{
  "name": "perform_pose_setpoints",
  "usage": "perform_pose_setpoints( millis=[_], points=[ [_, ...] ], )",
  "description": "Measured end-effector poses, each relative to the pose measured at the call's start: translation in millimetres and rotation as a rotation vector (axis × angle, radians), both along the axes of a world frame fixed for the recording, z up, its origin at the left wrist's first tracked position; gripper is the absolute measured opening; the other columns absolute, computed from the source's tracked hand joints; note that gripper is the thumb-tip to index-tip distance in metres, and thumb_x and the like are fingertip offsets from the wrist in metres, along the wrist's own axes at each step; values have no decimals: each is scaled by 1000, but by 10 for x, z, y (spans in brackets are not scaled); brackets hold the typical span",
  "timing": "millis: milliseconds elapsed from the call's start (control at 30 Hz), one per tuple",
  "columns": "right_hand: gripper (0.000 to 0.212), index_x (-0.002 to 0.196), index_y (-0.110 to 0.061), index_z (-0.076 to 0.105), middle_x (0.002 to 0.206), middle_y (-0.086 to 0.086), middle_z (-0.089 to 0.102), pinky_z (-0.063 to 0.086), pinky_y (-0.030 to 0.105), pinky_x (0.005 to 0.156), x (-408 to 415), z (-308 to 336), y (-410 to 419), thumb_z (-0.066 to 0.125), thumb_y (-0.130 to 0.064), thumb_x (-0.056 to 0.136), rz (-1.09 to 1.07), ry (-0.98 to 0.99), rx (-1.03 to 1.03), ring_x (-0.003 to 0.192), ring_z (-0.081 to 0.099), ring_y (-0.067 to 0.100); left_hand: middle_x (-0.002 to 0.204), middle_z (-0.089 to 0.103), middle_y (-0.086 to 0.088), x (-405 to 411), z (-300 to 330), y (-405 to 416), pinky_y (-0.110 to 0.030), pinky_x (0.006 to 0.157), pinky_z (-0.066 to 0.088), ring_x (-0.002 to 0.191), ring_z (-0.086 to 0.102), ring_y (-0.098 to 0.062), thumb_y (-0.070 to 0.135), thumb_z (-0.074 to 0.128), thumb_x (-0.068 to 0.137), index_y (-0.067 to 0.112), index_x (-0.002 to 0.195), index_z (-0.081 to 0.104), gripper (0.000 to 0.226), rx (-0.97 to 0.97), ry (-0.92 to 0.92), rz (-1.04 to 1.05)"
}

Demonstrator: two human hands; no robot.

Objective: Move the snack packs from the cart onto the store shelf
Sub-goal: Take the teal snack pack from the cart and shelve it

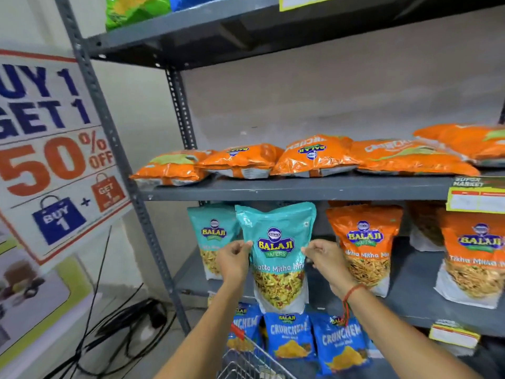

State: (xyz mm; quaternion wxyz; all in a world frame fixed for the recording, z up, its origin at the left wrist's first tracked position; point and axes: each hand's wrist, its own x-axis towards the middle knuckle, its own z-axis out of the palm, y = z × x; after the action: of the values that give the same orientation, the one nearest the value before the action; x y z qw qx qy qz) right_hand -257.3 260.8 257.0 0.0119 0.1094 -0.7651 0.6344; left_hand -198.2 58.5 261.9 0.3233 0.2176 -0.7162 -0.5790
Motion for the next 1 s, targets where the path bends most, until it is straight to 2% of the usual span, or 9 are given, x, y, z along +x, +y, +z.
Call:
perform_pose_setpoints(
  millis=[167,267,400,533,667,767,800,933,1000],
  points=[
    [19,73,-2,65,80,17,73,55,51,74,-582,-134,-14,66,-18,85,-71,42,52,80,69,34,62,63,5,-637,-155,22,-32,55,44,58,51,-8,22,70,82,7,64,69,23,7,-29,-18],
    [14,75,-5,68,80,13,75,58,50,75,-903,-234,-36,68,-16,84,-101,43,56,79,70,30,56,58,10,-944,-233,33,-22,52,39,57,48,-4,18,71,81,20,55,62,28,10,-10,-24],
    [9,79,-4,69,85,13,75,57,51,82,-1196,-440,-43,67,-11,85,-84,4,14,84,70,31,53,53,10,-1222,-400,20,-22,55,34,52,43,2,16,69,83,14,53,54,34,-13,0,-82],
    [12,79,-2,68,87,13,75,58,46,78,-1311,-727,-1,65,-10,87,-42,-47,20,86,71,33,55,51,-1,-1348,-607,5,-30,59,33,58,41,-12,15,70,83,10,53,56,33,-33,-15,-96],
    [12,88,-6,69,93,9,75,52,27,68,-1351,-884,10,63,-16,89,4,-102,-40,92,71,28,56,45,-4,-1344,-711,-8,-32,61,31,60,37,-16,16,67,86,12,54,51,36,13,-10,-187],
    [5,91,-19,66,101,5,74,49,21,69,-1389,-916,0,66,-22,87,59,-140,-68,96,68,18,76,69,-11,-1321,-760,-51,-34,65,50,72,60,-19,14,67,86,2,75,66,16,85,-31,-295],
    [13,96,-25,64,107,5,72,49,18,70,-1394,-945,6,69,-25,85,104,-163,-85,97,67,14,87,74,-10,-1316,-802,-82,-28,69,56,81,67,-16,11,69,84,5,88,70,7,139,-46,-353],
    [95,143,-26,31,136,-6,46,44,35,103,-1392,-1206,48,85,-36,66,254,-337,-28,126,47,16,114,66,-7,-1322,-1084,-248,-18,74,56,104,64,-14,7,79,73,11,121,58,52,180,-212,-520],
    [119,151,-26,13,140,-7,35,34,42,114,-1391,-1377,66,89,-36,59,289,-396,77,137,33,17,124,61,-5,-1360,-1253,-272,-18,78,55,114,58,-17,7,85,65,14,127,50,72,134,-314,-593]
  ],
)
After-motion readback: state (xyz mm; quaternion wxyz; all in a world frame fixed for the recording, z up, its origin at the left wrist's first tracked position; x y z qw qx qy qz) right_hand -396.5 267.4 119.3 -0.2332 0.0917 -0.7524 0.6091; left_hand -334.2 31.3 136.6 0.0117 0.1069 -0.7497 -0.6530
